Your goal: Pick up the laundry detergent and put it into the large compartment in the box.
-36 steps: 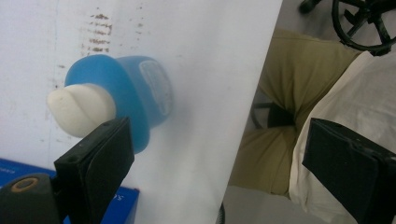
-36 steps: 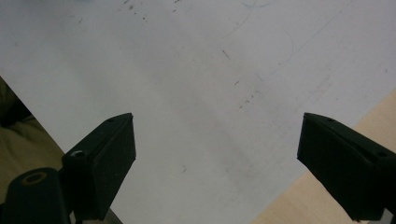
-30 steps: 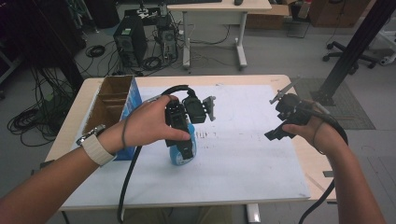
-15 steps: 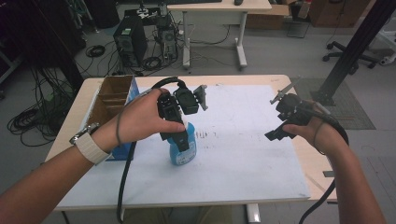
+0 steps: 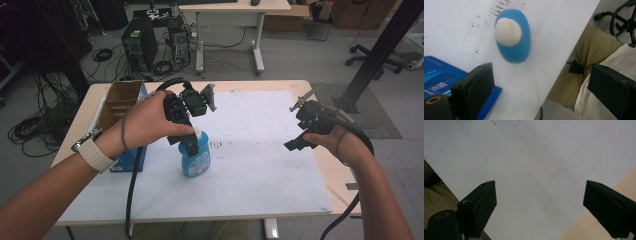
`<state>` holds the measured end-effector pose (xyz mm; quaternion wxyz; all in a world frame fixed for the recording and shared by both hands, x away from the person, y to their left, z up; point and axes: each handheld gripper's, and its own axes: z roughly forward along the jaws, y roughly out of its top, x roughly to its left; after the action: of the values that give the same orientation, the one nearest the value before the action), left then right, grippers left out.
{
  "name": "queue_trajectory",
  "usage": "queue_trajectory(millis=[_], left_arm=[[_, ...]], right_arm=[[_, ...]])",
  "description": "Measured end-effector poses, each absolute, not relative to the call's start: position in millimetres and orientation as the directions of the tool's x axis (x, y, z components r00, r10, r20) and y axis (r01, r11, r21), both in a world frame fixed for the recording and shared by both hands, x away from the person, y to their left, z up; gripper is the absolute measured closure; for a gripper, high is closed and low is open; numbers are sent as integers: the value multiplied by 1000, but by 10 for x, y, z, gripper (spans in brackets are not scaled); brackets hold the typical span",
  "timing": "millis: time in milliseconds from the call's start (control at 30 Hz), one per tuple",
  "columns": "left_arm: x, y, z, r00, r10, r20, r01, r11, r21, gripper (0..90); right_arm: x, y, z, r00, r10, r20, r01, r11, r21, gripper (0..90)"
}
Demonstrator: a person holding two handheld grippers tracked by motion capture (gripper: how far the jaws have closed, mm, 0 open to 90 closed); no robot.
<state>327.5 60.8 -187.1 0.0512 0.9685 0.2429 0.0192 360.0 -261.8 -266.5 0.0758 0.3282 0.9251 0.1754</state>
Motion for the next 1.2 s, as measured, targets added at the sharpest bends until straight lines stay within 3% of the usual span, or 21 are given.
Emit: queue_trajectory(millis=[1200], left_arm=[[3557, 673, -2018, 852, 523, -12, 519, -844, 133, 72]], right_arm=[[3608, -2616, -2696, -773, 634, -17, 585, 723, 367, 115]])
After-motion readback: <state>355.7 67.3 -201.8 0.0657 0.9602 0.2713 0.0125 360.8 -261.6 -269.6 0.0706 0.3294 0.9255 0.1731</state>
